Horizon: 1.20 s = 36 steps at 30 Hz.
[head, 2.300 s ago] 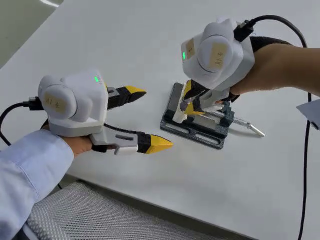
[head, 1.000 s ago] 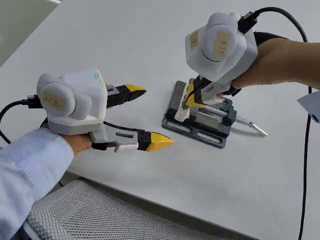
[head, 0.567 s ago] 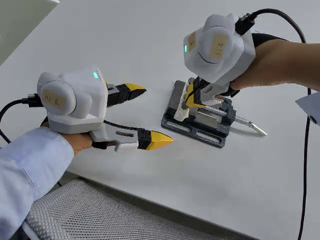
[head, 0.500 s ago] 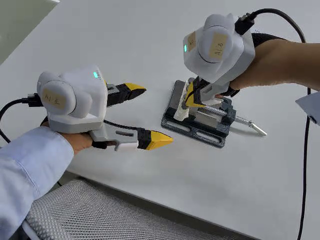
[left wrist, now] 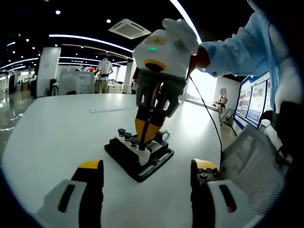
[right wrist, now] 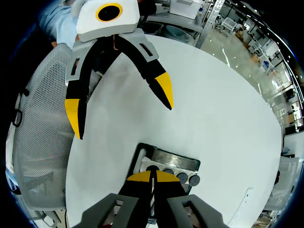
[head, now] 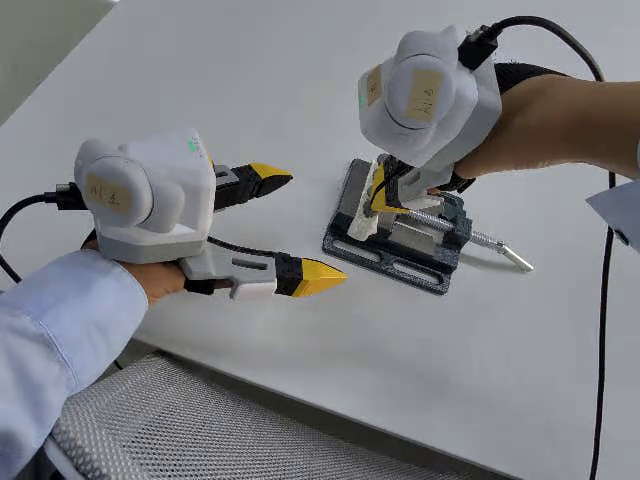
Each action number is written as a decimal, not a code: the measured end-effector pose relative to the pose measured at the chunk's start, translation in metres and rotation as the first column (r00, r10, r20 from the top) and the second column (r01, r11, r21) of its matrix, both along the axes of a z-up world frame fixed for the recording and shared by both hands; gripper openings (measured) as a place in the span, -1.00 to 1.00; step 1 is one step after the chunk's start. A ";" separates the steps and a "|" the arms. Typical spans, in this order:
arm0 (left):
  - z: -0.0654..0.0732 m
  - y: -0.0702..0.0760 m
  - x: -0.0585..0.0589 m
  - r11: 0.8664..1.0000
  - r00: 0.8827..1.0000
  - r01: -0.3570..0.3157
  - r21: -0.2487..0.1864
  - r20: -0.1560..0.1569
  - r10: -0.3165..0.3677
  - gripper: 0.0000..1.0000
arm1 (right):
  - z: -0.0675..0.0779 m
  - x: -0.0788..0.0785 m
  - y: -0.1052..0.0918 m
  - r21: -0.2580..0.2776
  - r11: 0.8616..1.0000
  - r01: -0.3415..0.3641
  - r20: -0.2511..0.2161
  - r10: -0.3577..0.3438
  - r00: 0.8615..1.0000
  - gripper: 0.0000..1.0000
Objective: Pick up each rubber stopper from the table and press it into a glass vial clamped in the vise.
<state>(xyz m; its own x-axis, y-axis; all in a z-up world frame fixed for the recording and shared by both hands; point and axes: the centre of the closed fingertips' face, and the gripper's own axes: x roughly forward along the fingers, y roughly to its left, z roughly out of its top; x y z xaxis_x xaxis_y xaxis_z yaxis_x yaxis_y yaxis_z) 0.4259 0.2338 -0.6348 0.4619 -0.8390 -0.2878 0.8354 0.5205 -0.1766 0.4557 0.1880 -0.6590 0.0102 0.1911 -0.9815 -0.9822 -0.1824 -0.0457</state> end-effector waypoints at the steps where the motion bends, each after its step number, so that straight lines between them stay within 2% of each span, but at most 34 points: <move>1: 0.000 0.000 0.000 1.000 1.000 -0.001 0.000 0.001 0.001 0.44 | 0.000 0.000 0.000 -0.001 1.000 0.000 0.002 0.000 1.000 -1.00; 8: 0.001 -0.001 0.001 1.000 1.000 -0.006 -0.008 0.001 0.006 0.43 | -0.001 0.000 0.000 -0.018 1.000 -0.017 0.032 0.017 0.999 -1.00; 12: 0.002 -0.001 0.002 1.000 1.000 -0.007 -0.011 0.003 0.007 0.43 | -0.002 -0.002 0.000 -0.014 1.000 -0.006 0.024 0.006 1.000 -1.00; 13: 0.002 -0.001 0.002 1.000 1.000 -0.008 -0.009 0.003 0.009 0.43 | -0.002 -0.001 0.000 -0.018 1.000 -0.023 0.037 0.024 0.999 -1.00; 19: 0.001 0.000 0.001 1.000 1.000 -0.009 -0.009 0.000 0.009 0.43 | -0.003 0.001 -0.001 -0.003 1.000 -0.007 0.033 0.007 0.999 -1.00; 24: 0.003 -0.001 0.001 1.000 1.000 -0.007 -0.011 0.002 0.007 0.43 | -0.004 0.001 0.000 -0.019 1.000 0.003 0.037 -0.003 0.999 -1.00; 29: 0.002 -0.002 0.000 1.000 1.000 -0.005 -0.011 0.001 0.005 0.42 | -0.004 0.003 -0.001 -0.009 0.999 0.039 0.015 -0.038 0.999 -1.00; 36: 0.002 -0.004 0.001 1.000 1.000 0.001 -0.011 0.001 -0.001 0.42 | -0.005 0.003 0.000 -0.012 0.999 0.045 0.016 -0.045 0.999 -1.00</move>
<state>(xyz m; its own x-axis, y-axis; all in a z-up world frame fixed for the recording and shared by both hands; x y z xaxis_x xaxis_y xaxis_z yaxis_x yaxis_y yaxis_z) 0.4266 0.2297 -0.6329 0.4611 -0.8426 -0.2782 0.8362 0.5176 -0.1816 0.4584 0.1878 -0.6645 0.0338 0.1777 -0.9835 -0.9885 -0.1389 -0.0591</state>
